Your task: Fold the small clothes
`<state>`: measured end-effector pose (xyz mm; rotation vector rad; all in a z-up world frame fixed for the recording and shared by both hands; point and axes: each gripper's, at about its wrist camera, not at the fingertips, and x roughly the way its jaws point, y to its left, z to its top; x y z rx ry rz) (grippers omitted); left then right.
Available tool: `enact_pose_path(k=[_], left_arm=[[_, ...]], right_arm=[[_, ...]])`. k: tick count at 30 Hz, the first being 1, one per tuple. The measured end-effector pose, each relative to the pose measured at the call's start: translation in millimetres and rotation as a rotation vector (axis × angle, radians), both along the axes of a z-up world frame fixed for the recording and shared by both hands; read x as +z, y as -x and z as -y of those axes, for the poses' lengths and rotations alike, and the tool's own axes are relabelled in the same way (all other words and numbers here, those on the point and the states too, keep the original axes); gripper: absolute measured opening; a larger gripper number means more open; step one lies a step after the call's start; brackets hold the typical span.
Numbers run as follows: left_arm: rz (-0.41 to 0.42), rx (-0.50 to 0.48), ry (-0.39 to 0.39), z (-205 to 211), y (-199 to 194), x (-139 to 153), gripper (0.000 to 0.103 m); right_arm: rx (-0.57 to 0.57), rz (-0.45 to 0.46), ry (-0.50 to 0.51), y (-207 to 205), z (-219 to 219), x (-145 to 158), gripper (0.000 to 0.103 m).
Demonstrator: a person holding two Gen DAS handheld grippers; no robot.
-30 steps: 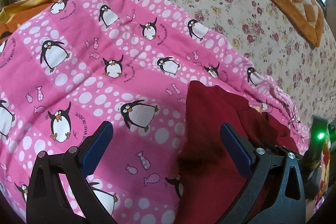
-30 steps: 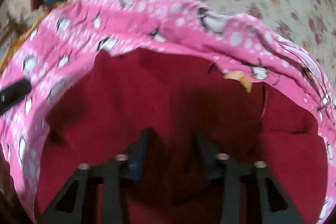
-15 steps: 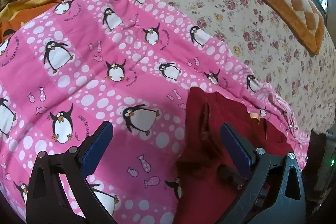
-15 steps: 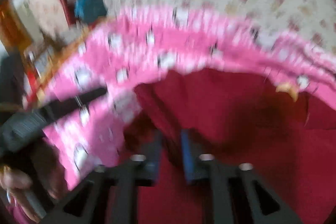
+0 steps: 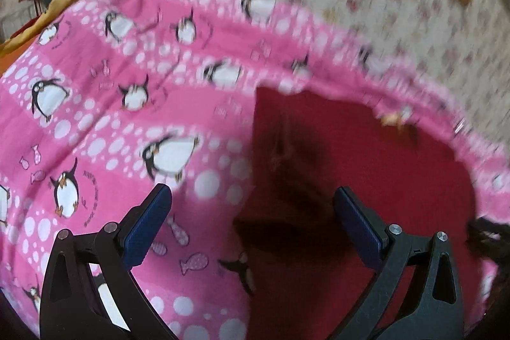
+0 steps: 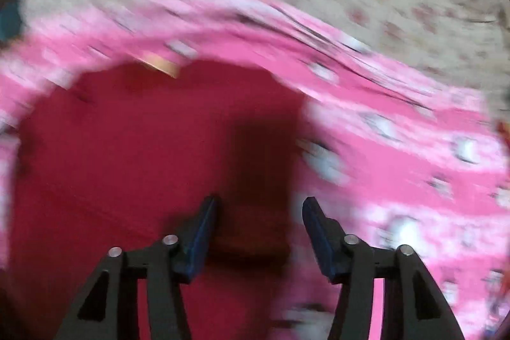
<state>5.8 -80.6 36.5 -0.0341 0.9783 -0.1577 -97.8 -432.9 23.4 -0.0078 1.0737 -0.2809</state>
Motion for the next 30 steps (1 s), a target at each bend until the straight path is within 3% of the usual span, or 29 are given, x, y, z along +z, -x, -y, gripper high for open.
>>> enact_pose_path(k=[4,8,9,11,13,14,16,18,21,25,27,29,30], left_arm=[[-0.034,0.013,0.009,-1.4,-3.6,-12.8,0.102],[-0.034,0.017,0.018,-3.2,-2.4,-12.6,0.102],[-0.032,0.016,0.013,-2.2,-2.4,-13.1,0.102],[-0.031,0.014,0.008,-2.2,-1.9,-13.4,0.102],[-0.032,0.014,0.009,-1.8,-2.2,-12.9,0.102],[-0.033,0.012,0.011,-1.8,-2.1,-12.9,0.102],[-0.040,0.013,0.016,-1.5,-2.6,-12.3,0.102],[-0.043,0.008,0.020,-0.3,-2.0,-11.5,0.102],[-0.045,0.005,0.002,2.8,-1.7,-12.7,0.102],[-0.049,0.002,0.013,0.7,0.3,-10.9,0.102],[-0.048,0.000,0.012,1.6,2.0,-11.0,0.102],[-0.040,-0.005,0.004,3.6,5.2,-10.7,0.102],[-0.037,-0.010,-0.001,4.4,7.0,-10.4,0.102]], right_arm=[[-0.058,0.077,-0.178,23.3,28.0,1.2,0.053],[-0.077,0.175,-0.220,26.6,27.0,17.8,0.055],[-0.081,0.195,-0.239,24.2,31.4,22.4,0.058],[-0.126,0.235,-0.293,10.7,39.1,21.2,0.073],[-0.162,0.235,-0.335,-5.1,46.3,11.5,0.073],[-0.173,0.201,-0.357,-17.4,49.0,2.1,0.060],[-0.126,0.143,-0.311,-31.6,45.7,-5.9,0.028],[-0.126,0.154,-0.211,-31.4,43.8,-1.4,0.023],[-0.160,0.135,-0.091,-26.8,44.7,-3.4,0.023],[-0.150,0.173,-0.160,-8.7,44.4,11.2,0.023],[-0.089,0.192,-0.190,3.7,30.8,21.7,0.025],[-0.034,0.179,-0.183,11.5,13.7,21.8,0.043],[-0.019,0.153,-0.174,15.5,8.2,16.7,0.043]])
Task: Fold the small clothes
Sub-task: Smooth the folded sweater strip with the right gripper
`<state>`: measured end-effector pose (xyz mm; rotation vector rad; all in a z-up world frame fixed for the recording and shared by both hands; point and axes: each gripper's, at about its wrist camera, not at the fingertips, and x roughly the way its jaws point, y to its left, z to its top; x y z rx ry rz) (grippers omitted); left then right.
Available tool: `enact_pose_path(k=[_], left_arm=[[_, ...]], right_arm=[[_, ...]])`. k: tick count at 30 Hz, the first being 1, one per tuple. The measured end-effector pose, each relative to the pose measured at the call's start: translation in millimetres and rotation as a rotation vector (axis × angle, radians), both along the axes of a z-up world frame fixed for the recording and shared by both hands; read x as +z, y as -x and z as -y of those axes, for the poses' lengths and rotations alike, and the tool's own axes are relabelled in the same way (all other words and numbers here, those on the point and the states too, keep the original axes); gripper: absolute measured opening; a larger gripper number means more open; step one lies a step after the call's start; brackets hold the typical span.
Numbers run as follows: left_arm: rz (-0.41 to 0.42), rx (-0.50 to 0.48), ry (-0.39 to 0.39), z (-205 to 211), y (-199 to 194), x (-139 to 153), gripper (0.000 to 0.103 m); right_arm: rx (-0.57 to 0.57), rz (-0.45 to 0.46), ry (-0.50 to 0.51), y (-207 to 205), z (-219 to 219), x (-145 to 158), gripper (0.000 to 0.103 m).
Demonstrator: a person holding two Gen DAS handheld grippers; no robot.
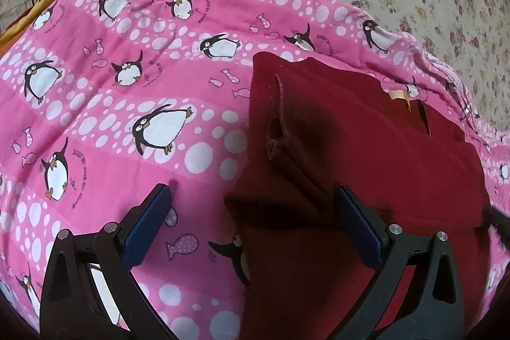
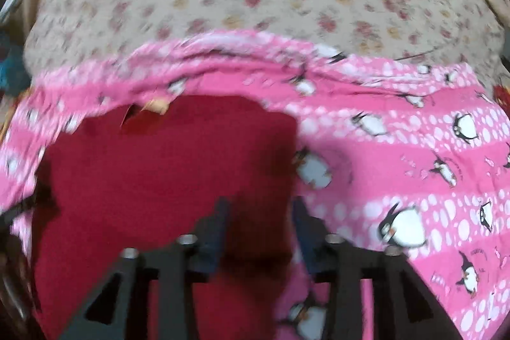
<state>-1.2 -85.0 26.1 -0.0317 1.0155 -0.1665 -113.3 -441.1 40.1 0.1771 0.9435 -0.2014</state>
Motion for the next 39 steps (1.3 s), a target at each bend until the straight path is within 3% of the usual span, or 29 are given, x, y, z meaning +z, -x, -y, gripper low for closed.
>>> enact_pose_path(k=[2,6,12,15,17,20,24,30,34,39], left_arm=[[0.003,-0.014,-0.013,0.8,6.0,0.9,0.102],[0.018,-0.040,-0.040,-4.4,27.7,5.6,0.102],[0.034,-0.065,-0.022,-15.5,66.9,22.4,0.102],[0.053,-0.078,-0.001,-19.5,93.0,31.0,0.102],[0.058,-0.086,-0.001,-21.9,109.6,32.4,0.102],[0.048,-0.089,-0.003,-27.0,133.3,29.1,0.102],[0.026,-0.078,-0.036,-33.6,154.7,18.3,0.102],[0.035,-0.070,-0.062,-37.7,173.1,15.4,0.102],[0.045,-0.076,-0.068,-36.8,177.4,17.8,0.102],[0.066,-0.080,-0.086,-33.5,180.9,20.3,0.102]], right_arm=[[0.006,-0.091,0.044,1.8,-5.4,-18.6,0.043],[-0.021,-0.063,-0.043,31.7,5.4,-12.2,0.043],[0.053,0.001,-0.057,99.5,9.8,22.9,0.048],[0.063,0.032,-0.114,131.1,12.0,30.2,0.058],[0.053,0.051,-0.149,146.1,12.9,29.8,0.077],[0.035,0.079,-0.182,166.8,10.9,24.1,0.077],[0.008,0.042,-0.238,171.7,5.7,2.9,0.077],[0.022,-0.035,-0.233,164.4,-19.6,-28.5,0.077],[0.045,-0.025,-0.168,162.7,-34.7,-29.8,0.077],[0.068,0.008,-0.186,168.0,-42.5,-23.7,0.077]])
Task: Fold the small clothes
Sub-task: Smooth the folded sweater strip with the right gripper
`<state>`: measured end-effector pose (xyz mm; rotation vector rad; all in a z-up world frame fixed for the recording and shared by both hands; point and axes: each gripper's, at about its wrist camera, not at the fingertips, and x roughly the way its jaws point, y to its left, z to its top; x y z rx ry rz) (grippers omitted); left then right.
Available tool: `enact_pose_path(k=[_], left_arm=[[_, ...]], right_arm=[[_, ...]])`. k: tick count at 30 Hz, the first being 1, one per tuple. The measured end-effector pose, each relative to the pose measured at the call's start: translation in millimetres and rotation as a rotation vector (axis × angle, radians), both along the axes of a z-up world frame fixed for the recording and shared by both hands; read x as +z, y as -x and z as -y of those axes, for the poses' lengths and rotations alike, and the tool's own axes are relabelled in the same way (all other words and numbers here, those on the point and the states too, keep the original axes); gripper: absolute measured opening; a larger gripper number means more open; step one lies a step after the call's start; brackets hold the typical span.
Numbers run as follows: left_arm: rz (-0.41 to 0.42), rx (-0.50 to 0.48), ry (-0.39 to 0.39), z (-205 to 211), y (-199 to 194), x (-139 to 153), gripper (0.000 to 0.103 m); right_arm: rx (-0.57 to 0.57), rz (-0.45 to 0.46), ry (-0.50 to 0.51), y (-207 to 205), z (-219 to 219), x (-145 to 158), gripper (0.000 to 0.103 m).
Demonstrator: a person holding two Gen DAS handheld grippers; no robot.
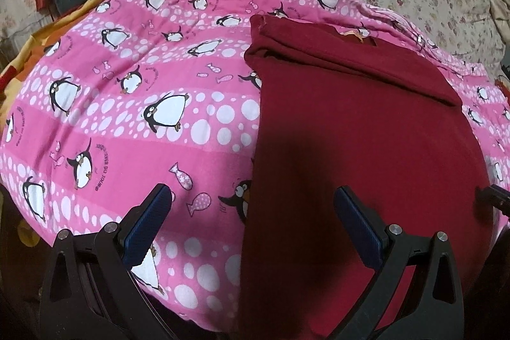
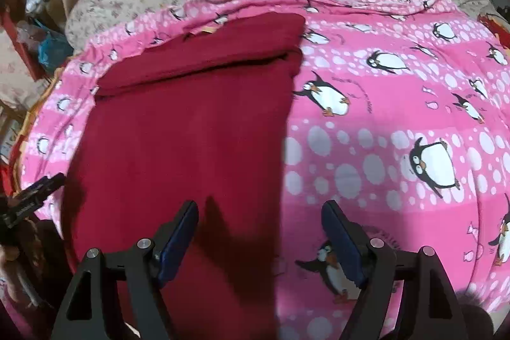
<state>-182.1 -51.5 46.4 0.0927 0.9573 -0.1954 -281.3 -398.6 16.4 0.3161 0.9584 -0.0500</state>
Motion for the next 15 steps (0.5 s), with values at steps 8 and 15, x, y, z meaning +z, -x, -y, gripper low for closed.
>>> enact_pose_path(k=[8,15], left_arm=[[-0.004,-0.008,-0.024,2.0,6.0,-5.2,0.102],[-0.015,-0.020,-0.033,2.5,11.2,-8.6,0.102]], right_arm=[[0.023,-0.009,0.066,-0.7,-16.6,-9.4,0.077],[0.089,0.043,0.166,4.9,-29.5,-3.5,0.015]])
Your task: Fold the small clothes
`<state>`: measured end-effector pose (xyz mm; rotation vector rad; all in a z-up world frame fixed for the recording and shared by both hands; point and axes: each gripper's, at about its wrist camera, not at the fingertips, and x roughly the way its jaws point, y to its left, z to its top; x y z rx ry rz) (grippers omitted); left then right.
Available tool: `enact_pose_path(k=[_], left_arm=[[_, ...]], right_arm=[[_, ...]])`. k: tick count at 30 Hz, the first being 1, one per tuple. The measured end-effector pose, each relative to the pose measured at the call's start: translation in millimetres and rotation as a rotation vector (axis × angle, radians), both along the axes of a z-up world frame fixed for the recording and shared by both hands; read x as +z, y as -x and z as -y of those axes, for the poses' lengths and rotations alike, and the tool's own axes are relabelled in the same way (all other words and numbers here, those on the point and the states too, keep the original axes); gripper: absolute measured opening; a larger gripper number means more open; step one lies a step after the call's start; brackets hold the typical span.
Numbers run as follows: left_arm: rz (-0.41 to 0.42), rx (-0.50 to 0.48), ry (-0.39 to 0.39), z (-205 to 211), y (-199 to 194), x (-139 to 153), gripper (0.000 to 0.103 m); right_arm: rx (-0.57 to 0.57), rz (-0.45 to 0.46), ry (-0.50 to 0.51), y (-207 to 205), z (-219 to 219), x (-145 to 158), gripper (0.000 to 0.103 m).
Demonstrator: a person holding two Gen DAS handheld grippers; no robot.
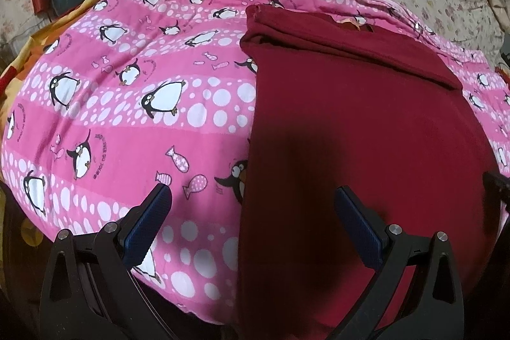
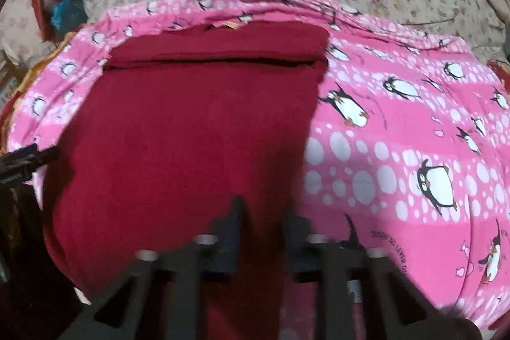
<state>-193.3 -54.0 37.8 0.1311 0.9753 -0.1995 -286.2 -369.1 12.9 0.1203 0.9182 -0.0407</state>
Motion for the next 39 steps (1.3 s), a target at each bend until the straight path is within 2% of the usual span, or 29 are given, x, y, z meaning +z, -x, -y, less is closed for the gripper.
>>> enact_pose_path(k=[3,7,8,10,12,14,15,17,21,25,30,32,35,39], left_arm=[[-0.006,-0.006,0.009,-5.1,4.8,0.5,0.102],[-0.051,-0.002,0.057,-22.5,12.9,-3.8,0.102],[-0.064,0.001,0.067,-26.9,15.0,-5.5,0.102],[-0.081,0.006,0.081,-32.1,20.3,-7.7,0.102],[-0.092,0.004,0.096,-36.2,27.0,-10.0,0.102],[-0.101,-0.005,0.105,-37.0,33.8,-13.5,0.102],[-0.110,-0.011,0.106,-36.1,36.8,-16.4,0.102],[-0.129,-0.023,0.103,-33.7,40.5,-22.6,0.102],[-0.149,-0.027,0.092,-28.9,46.6,-31.6,0.102],[-0.162,-0.049,0.096,-27.7,52.5,-33.1,0.102],[-0.178,-0.047,0.100,-28.7,53.8,-37.5,0.102],[-0.180,-0.045,0.097,-28.1,55.0,-39.6,0.102],[-0.174,-0.050,0.079,-25.7,55.3,-40.9,0.102],[-0.172,-0.051,0.078,-26.5,55.2,-41.8,0.102]], right_arm=[[-0.016,0.005,0.003,4.3,3.6,1.5,0.013],[-0.027,-0.008,-0.024,9.1,7.1,1.3,0.013],[-0.026,-0.009,-0.042,10.9,7.5,3.3,0.013],[-0.039,-0.014,-0.148,17.1,16.3,6.7,0.013],[-0.041,-0.048,-0.236,23.4,26.1,5.7,0.020],[-0.046,-0.097,-0.294,31.7,32.9,1.4,0.055],[-0.049,-0.110,-0.326,37.2,35.7,-1.0,0.058],[-0.041,-0.140,-0.368,47.3,37.2,-6.6,0.058],[-0.004,-0.187,-0.387,61.1,24.1,-20.8,0.058],[0.085,-0.212,-0.349,63.5,-5.6,-24.7,0.058],[0.119,-0.237,-0.278,55.5,-25.8,-30.7,0.063],[0.123,-0.241,-0.286,50.5,-30.5,-30.5,0.071],[0.131,-0.238,-0.282,47.6,-36.6,-31.7,0.076],[0.154,-0.231,-0.250,47.2,-42.7,-32.1,0.078]])
